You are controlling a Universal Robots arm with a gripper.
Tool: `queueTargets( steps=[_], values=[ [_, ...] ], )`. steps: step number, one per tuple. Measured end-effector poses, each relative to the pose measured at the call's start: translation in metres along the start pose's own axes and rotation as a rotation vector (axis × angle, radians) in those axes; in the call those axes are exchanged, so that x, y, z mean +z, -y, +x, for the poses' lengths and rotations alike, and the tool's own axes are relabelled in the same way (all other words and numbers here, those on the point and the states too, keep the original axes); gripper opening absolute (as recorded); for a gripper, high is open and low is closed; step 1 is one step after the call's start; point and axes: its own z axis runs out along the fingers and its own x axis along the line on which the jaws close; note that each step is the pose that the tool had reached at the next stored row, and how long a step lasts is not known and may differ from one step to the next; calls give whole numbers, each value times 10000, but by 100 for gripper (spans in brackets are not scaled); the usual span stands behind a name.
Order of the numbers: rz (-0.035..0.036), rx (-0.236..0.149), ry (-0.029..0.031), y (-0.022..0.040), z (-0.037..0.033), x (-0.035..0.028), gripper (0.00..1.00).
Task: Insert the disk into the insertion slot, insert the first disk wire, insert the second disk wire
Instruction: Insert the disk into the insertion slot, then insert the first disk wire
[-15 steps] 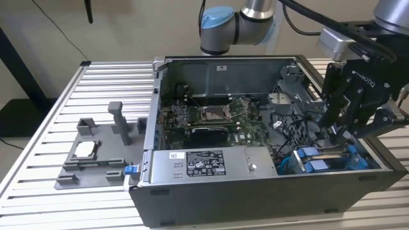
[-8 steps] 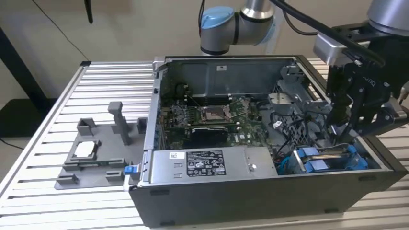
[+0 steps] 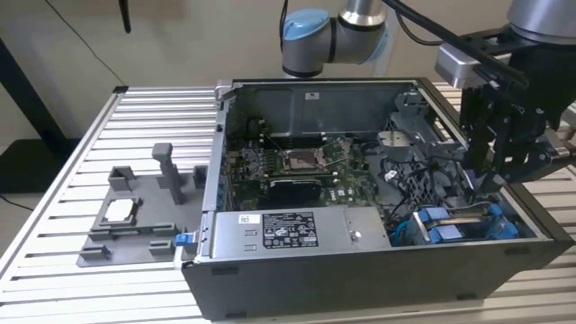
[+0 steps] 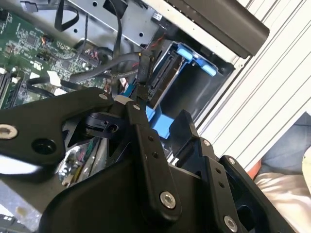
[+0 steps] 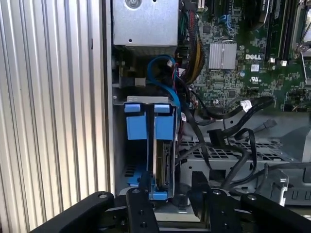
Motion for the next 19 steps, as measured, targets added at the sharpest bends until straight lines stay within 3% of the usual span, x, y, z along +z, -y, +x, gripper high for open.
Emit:
queueTargets(
  steps=[2,3,7,8,10,13,16,19],
  values=[
    [73,-34,-1,-2,-23,-5,47],
    [158,-46,-19,-2,-50,-6,47],
    [643,-83,-81,-1,-161,-2,47],
    [691,-95,-115,-1,-173,2,47],
    [691,-134,-190,-2,-179,10,47],
    [689,-240,-362,-4,-179,21,47],
    [722,-246,-406,-6,-182,30,47],
    [734,-248,-410,-7,-226,46,47]
  ],
)
